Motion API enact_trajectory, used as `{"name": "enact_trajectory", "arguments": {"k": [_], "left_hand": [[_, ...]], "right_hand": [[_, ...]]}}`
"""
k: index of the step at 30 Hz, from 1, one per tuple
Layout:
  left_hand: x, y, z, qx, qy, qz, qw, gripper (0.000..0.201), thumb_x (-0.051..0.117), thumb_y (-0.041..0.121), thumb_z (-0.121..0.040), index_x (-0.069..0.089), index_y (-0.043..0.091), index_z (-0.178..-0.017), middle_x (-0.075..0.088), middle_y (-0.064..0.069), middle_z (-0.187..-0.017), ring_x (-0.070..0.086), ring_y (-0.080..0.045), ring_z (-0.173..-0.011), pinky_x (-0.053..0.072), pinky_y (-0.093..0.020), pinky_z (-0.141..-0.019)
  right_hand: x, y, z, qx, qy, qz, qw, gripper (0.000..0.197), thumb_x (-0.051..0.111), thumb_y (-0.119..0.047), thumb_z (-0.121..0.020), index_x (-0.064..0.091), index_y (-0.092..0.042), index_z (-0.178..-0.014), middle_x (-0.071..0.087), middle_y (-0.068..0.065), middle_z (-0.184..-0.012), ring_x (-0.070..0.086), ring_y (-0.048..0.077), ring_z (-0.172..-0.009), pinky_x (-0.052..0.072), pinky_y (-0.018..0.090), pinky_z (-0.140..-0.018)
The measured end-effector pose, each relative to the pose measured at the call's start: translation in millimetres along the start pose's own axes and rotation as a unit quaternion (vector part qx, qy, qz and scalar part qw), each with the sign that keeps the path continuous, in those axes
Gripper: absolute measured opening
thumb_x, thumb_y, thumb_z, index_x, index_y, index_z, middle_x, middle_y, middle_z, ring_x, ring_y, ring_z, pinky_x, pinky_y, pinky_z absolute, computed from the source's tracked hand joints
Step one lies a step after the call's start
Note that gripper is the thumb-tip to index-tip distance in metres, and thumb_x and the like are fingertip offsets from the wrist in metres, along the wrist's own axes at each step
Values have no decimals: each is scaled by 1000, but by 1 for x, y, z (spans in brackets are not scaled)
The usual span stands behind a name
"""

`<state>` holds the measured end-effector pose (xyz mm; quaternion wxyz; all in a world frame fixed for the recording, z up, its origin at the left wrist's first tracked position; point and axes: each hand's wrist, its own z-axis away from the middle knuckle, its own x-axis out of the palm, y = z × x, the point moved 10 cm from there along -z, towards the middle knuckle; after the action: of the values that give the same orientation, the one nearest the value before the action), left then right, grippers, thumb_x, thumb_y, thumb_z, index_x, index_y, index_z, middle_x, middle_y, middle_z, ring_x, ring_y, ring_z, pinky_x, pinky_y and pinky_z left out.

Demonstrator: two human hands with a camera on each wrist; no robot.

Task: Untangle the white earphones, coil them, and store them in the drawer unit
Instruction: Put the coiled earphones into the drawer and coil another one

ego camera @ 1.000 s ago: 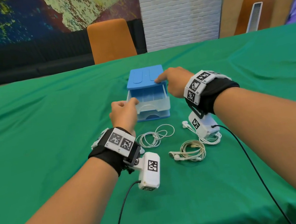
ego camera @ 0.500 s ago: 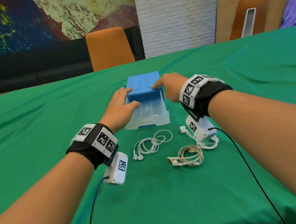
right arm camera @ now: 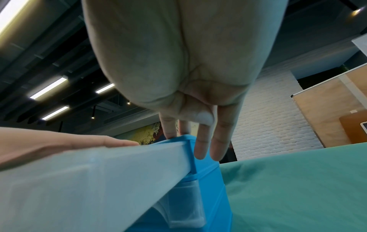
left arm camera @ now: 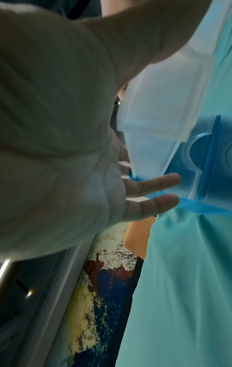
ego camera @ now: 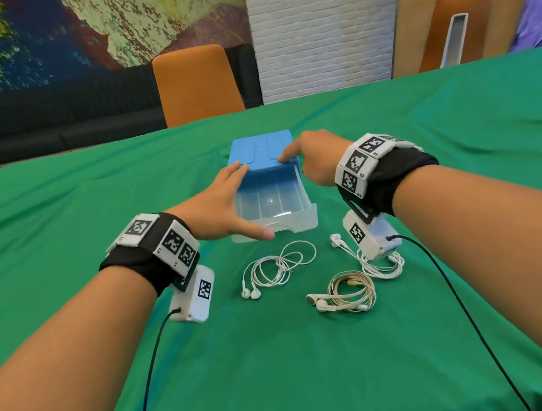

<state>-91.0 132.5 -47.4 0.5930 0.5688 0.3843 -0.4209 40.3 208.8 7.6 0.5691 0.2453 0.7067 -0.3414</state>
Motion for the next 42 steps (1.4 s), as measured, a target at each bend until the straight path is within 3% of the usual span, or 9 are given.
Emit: {"name": "enact_trajectory", "arguments": {"k": [5, 12, 17, 20, 22, 24, 28, 35, 42], "left_hand": [[-9, 0, 0, -8, 22, 32, 999, 129, 76, 66, -61, 7, 21, -161, 0, 10, -168, 7, -6, -153, 10, -28, -122], [-8, 0, 2, -11, 24, 37, 999, 130, 76, 68, -59, 8, 23, -161, 1, 12, -168, 8, -6, -153, 11, -27, -121], [-7, -3, 4, -6, 25, 44, 999, 129, 75, 70, -59, 9, 26, -161, 2, 13, -168, 9, -6, -153, 13, -30, -122], [-6, -2, 2, -4, 26, 42, 999, 128, 74, 70, -60, 9, 25, -161, 1, 13, -168, 9, -6, -153, 12, -29, -121], [-6, -2, 1, -3, 23, 39, 999, 127, 74, 69, -61, 8, 25, -161, 1, 13, -168, 9, -7, -152, 11, -28, -120], [-6, -3, 1, -3, 18, 33, 999, 126, 73, 69, -63, 8, 24, -161, 0, 13, -167, 9, -7, -152, 11, -28, -120], [-6, -2, 2, -1, 15, 25, 1000, 125, 72, 69, -64, 7, 24, -161, -1, 13, -168, 8, -8, -153, 11, -30, -121], [-5, -2, 2, -3, 12, 19, 1000, 126, 71, 70, -64, 6, 24, -161, -2, 12, -168, 7, -8, -153, 10, -30, -121], [-5, -3, 2, -1, 16, 23, 1000, 126, 71, 70, -63, 6, 23, -161, -2, 12, -168, 7, -7, -153, 10, -30, -122]], "right_hand": [[5, 1, -2, -7, 1, -8, 1000, 65, 37, 11, -91, 54, -26, -142, 43, 6, -154, 51, 31, -131, 47, 31, -93], [5, 6, 2, -9, 40, -65, 997, 61, 40, 9, -89, 59, -24, -137, 50, 6, -148, 56, 28, -125, 50, 35, -96], [-14, 39, 23, 16, 156, -127, 979, 47, 46, 6, -80, 68, -20, -111, 65, 1, -112, 60, 20, -106, 49, 34, -94], [16, 69, 37, 59, -1, -83, 995, 26, 59, -4, -85, 74, -19, -100, 73, -2, -89, 68, 18, -85, 54, 27, -81], [49, 89, 55, 79, -143, -3, 986, 25, 72, -13, -84, 74, -21, -108, 75, -2, -96, 69, 17, -86, 55, 28, -79], [68, 105, 71, 86, -202, 69, 973, 37, 80, -22, -81, 71, -22, -117, 72, -4, -111, 65, 17, -97, 51, 31, -92], [83, 112, 84, 83, -208, 83, 971, 44, 83, -31, -78, 71, -20, -119, 71, -4, -115, 65, 19, -103, 49, 31, -94], [90, 93, 82, 73, -188, 44, 978, 25, 81, -38, -78, 73, -20, -95, 71, -7, -91, 65, 14, -88, 54, 32, -83], [96, 87, 82, 66, -176, 117, 975, 11, 68, -4, -78, 69, -14, -84, 60, -3, -74, 62, 22, -78, 46, 26, -59]]}}
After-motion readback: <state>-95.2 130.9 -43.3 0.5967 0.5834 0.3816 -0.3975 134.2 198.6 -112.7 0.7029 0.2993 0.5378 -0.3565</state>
